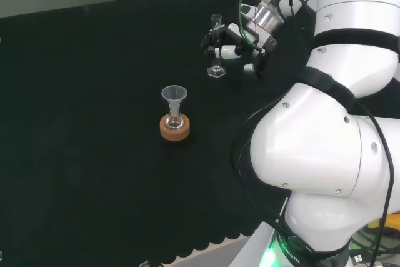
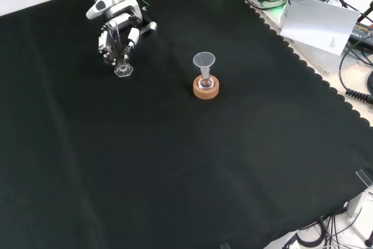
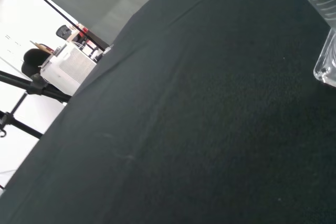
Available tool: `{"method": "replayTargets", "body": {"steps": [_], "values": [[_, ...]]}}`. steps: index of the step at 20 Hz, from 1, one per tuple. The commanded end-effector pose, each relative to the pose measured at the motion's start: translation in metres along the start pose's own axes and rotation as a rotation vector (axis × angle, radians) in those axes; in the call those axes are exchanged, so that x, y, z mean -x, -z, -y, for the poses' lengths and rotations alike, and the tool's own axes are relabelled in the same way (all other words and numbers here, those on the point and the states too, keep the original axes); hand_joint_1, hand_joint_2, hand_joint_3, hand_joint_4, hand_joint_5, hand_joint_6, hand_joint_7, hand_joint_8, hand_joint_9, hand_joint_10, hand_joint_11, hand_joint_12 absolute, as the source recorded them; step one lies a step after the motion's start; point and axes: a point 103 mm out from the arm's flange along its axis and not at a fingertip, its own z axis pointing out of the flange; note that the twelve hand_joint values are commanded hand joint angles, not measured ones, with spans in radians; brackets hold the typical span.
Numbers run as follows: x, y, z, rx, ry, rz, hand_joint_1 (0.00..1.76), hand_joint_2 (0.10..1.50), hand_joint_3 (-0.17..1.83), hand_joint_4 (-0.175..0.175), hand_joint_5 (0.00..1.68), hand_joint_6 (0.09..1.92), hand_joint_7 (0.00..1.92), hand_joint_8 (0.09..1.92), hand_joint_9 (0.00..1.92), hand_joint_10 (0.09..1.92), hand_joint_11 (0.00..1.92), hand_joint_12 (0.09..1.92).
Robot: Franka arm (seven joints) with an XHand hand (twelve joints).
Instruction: Put the graduated cylinder back on the table.
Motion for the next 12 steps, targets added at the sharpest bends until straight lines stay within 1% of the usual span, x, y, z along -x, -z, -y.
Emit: {"method": "replayTargets", "body": {"steps": [1,4,7,10,12], "values": [[-0.001,0.002,0.000,0.012,0.001,-0.037,1.02,1.14,-0.14,-0.042,0.76,0.66,0.74,0.56,1.14,0.09,0.82,1.09],[-0.003,0.005,0.000,0.015,0.002,-0.023,0.97,1.11,-0.17,-0.037,0.66,0.64,0.66,0.56,1.07,0.09,0.71,1.15],[-0.002,0.008,0.001,0.008,-0.008,-0.013,0.93,1.05,-0.17,-0.039,0.53,0.59,0.56,0.57,0.99,0.09,0.59,1.22],[-0.002,0.011,0.002,0.012,-0.015,-0.007,0.90,1.03,-0.17,-0.046,0.46,0.51,0.50,0.59,0.95,0.09,0.54,1.25],[-0.003,0.015,0.002,0.029,-0.027,0.008,0.89,1.01,-0.17,-0.049,0.44,0.45,0.45,0.61,0.90,0.09,0.49,1.27]]}}
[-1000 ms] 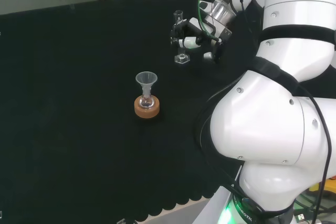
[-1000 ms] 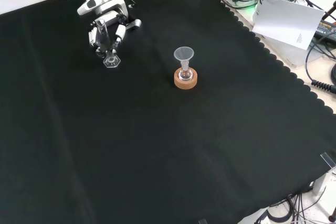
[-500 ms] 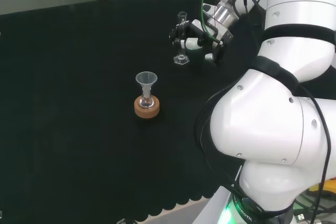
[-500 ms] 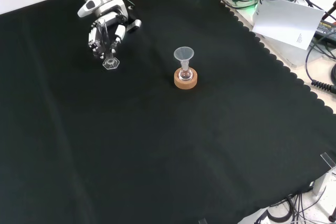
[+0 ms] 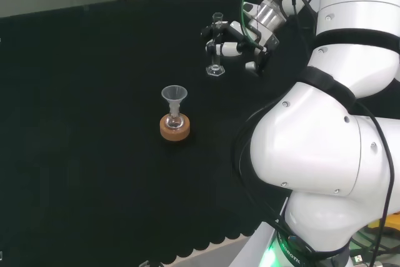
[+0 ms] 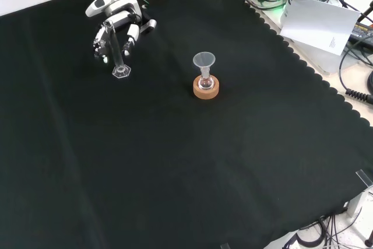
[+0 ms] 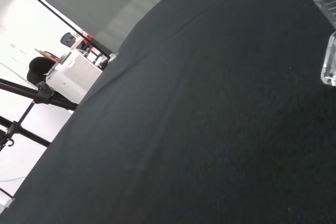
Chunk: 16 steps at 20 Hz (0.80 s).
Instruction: Put the graduated cylinder back on the table.
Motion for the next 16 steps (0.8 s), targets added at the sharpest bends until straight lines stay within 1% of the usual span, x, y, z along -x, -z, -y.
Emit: {"method": "replayTargets", "body": {"steps": [1,4,8,13,16], "values": [[-0.001,0.010,0.001,0.026,-0.027,0.032,0.89,1.01,-0.17,-0.049,0.43,0.43,0.40,0.61,0.86,0.09,0.45,1.28],[-0.003,0.015,0.003,0.066,-0.044,0.059,0.88,1.00,-0.17,-0.048,0.41,0.35,0.26,0.61,0.73,0.09,0.32,1.32],[-0.003,0.025,0.007,0.088,-0.059,0.083,0.87,0.99,-0.17,-0.048,0.37,0.24,0.14,0.62,0.62,0.09,0.20,1.36],[-0.010,0.049,0.020,0.098,-0.088,0.148,0.86,0.98,-0.17,-0.051,0.33,0.17,0.08,0.62,0.57,0.09,0.16,1.37],[-0.020,0.066,0.032,0.102,-0.104,0.190,0.85,0.98,-0.17,-0.051,0.34,0.13,0.07,0.63,0.56,0.09,0.15,1.38]]}}
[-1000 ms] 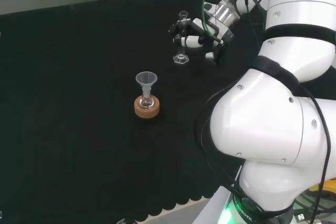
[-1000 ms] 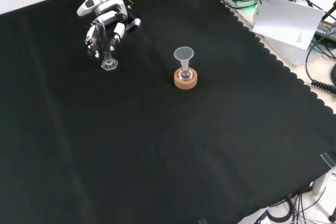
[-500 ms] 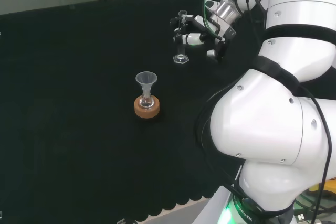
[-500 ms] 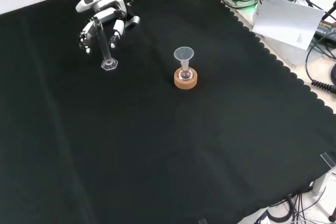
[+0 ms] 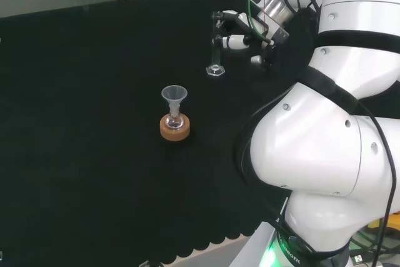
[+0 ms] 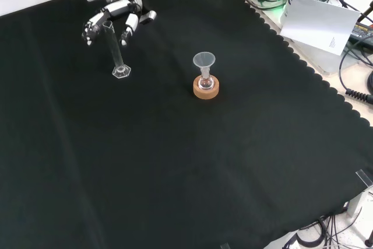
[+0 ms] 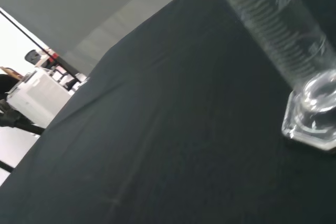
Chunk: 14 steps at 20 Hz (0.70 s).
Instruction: Put the graduated cylinder back on the table.
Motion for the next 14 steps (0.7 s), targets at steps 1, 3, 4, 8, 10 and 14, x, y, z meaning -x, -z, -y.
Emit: {"method": "replayTargets", "body": {"steps": [1,3,4,8,10,14], "values": [[-0.010,0.040,0.023,0.025,-0.046,0.100,0.85,0.98,-0.17,-0.051,0.34,0.13,0.07,0.63,0.56,0.09,0.15,1.38],[-0.020,0.054,0.032,0.035,-0.055,0.124,0.85,0.98,-0.17,-0.051,0.34,0.12,0.07,0.63,0.56,0.09,0.14,1.38],[-0.025,0.061,0.038,0.040,-0.060,0.137,0.85,0.98,-0.17,-0.051,0.34,0.12,0.07,0.63,0.56,0.09,0.14,1.38],[-0.048,0.083,0.058,0.050,-0.086,0.203,0.85,0.98,-0.17,-0.051,0.34,0.12,0.07,0.63,0.56,0.09,0.14,1.38],[-0.063,0.090,0.070,0.041,-0.080,0.231,0.85,0.98,-0.17,-0.051,0.34,0.11,0.07,0.63,0.56,0.09,0.14,1.38],[-0.096,0.102,0.089,0.028,-0.068,0.291,0.85,0.98,-0.17,-0.051,0.34,0.11,0.08,0.64,0.57,0.09,0.14,1.38]]}}
